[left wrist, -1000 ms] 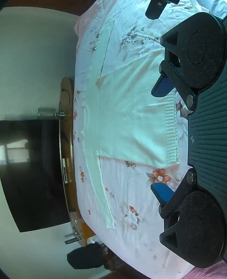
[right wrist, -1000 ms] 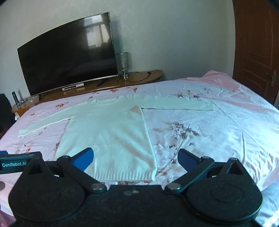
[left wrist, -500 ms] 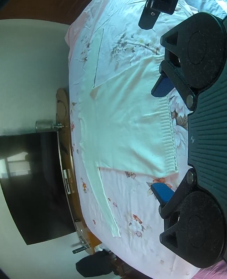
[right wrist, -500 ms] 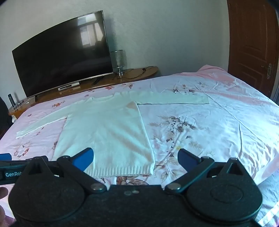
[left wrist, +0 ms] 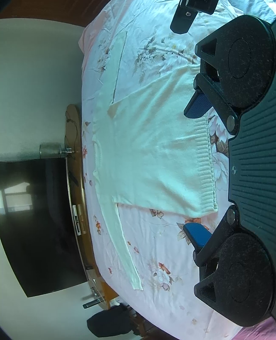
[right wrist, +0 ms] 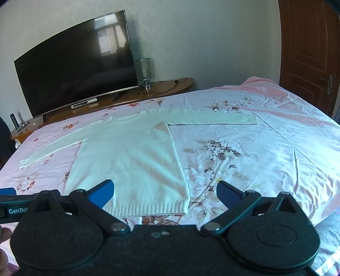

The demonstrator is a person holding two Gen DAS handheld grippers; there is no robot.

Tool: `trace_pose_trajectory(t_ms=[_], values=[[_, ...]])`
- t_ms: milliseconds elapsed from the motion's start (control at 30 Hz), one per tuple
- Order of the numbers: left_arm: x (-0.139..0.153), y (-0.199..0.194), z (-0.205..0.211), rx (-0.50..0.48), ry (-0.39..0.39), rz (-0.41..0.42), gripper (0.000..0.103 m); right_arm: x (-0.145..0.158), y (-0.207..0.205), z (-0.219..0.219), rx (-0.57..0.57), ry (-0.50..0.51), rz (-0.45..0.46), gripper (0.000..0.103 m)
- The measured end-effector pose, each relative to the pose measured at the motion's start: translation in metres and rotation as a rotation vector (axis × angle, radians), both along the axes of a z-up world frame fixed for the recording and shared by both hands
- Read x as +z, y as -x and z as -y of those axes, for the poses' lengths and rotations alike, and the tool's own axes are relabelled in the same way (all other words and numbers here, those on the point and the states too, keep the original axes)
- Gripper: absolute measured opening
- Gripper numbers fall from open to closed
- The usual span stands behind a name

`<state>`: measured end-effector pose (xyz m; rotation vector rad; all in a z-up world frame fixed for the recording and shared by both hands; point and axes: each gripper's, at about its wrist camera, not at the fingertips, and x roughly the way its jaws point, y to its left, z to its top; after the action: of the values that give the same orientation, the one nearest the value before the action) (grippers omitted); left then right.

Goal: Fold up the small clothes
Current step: 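Move both grippers forward over the spread-out white sweater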

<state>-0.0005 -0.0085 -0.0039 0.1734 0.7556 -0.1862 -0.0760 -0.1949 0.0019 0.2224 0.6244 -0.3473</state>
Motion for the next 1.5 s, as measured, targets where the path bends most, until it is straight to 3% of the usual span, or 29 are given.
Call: trace_pose_trajectory(t_ms=[1500], values=[[-0.003,-0.049,0.008,0.036,0.001,-0.009,0.103,-0.001,-0.041,0.015,-0.008,0.013,-0.020,0.103]])
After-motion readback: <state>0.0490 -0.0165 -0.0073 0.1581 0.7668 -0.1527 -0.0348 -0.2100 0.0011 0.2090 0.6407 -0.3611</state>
